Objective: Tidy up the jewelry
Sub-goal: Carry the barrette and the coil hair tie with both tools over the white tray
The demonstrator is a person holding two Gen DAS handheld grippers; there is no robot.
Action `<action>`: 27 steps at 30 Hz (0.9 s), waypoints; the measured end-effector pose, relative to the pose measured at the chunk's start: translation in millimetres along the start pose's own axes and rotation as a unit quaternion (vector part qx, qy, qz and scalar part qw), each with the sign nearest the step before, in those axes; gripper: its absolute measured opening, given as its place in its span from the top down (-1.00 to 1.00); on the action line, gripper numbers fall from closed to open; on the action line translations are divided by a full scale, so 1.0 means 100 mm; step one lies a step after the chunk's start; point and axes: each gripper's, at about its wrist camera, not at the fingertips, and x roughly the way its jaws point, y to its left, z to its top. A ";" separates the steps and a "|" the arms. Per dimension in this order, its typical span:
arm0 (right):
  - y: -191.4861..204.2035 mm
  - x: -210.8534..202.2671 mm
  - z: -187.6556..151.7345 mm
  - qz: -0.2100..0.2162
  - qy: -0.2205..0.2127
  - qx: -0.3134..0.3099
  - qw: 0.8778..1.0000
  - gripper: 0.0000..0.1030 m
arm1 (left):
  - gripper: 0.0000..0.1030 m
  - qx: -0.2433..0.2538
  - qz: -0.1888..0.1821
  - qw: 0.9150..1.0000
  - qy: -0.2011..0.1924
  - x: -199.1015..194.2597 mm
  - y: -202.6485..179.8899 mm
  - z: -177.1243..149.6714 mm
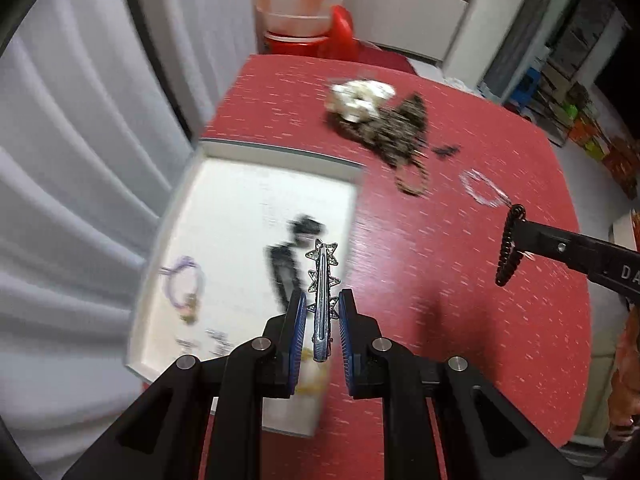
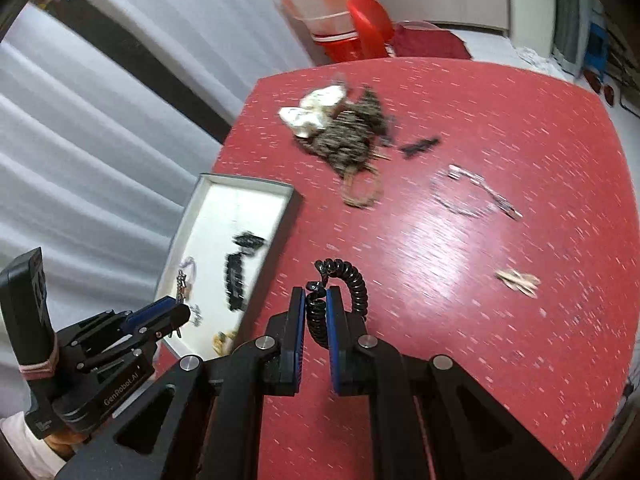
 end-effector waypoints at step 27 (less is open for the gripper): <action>1.03 1.58 0.79 -0.015 0.038 -0.093 0.995 0.79 | 0.65 -0.075 0.041 0.996 -0.006 1.11 0.98 0.50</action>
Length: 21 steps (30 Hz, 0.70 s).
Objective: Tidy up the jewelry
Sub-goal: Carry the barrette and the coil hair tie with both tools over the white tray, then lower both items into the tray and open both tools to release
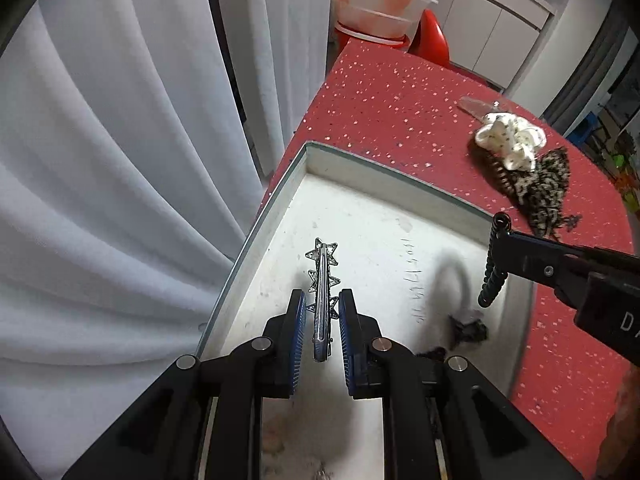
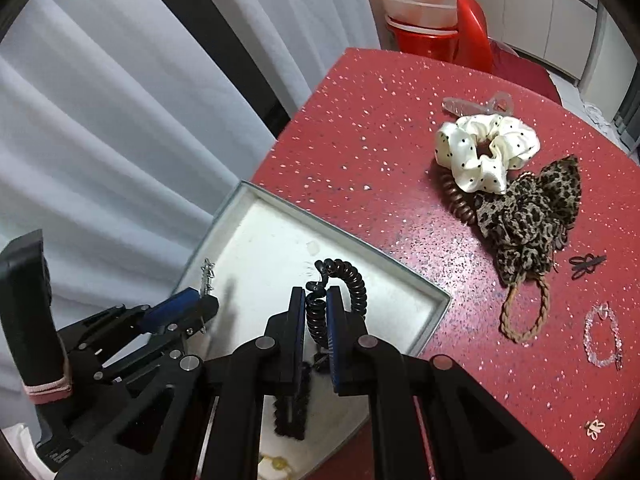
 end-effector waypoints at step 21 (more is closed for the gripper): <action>-0.26 0.65 -0.01 0.022 0.051 0.073 0.996 0.74 | 0.64 0.024 0.033 0.999 0.017 0.29 -0.05 -0.04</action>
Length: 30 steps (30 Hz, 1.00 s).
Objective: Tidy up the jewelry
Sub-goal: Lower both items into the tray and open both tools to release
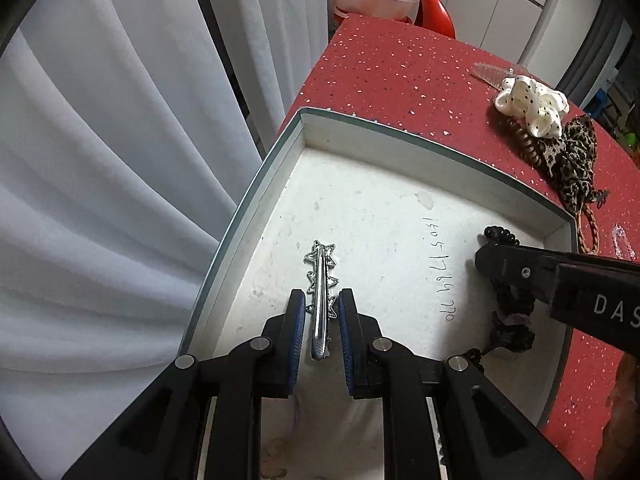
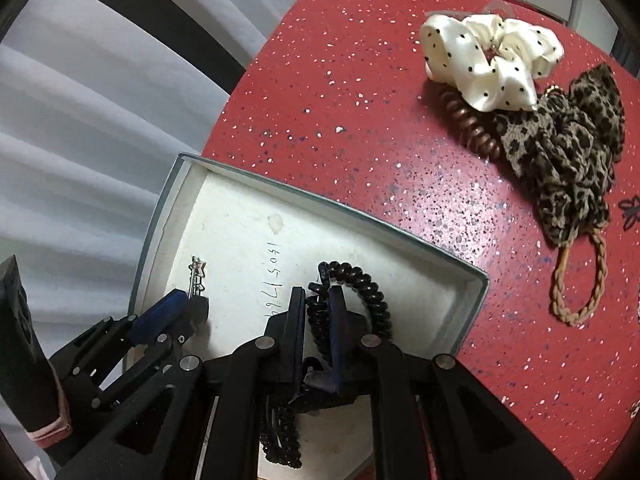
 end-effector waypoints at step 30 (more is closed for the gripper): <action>-0.12 -0.89 -0.23 0.000 -0.028 0.025 0.999 -0.06 | -1.00 0.006 -0.003 1.000 0.004 -0.36 -0.04 -0.10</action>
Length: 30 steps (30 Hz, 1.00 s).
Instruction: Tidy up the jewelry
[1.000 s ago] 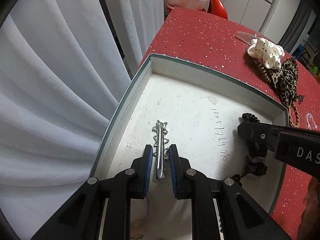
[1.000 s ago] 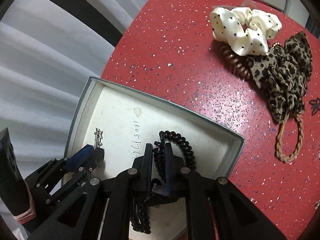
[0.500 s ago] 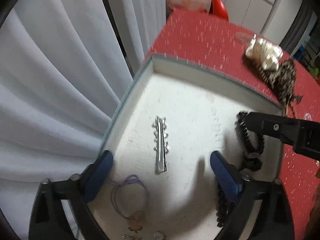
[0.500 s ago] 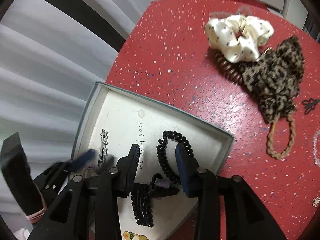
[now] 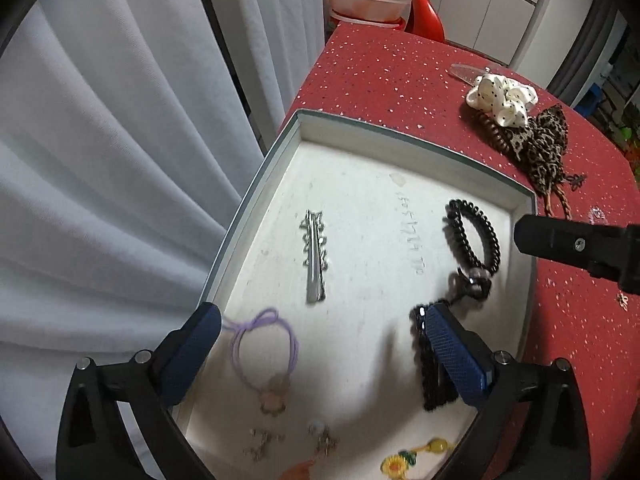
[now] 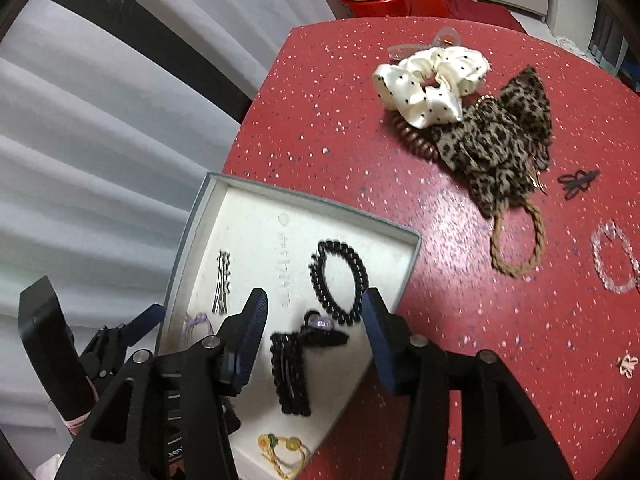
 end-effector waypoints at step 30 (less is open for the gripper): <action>0.36 -0.32 -0.85 -0.098 0.034 -0.028 0.994 -0.64 | -1.00 0.007 0.008 1.000 0.025 -0.84 0.36 -0.64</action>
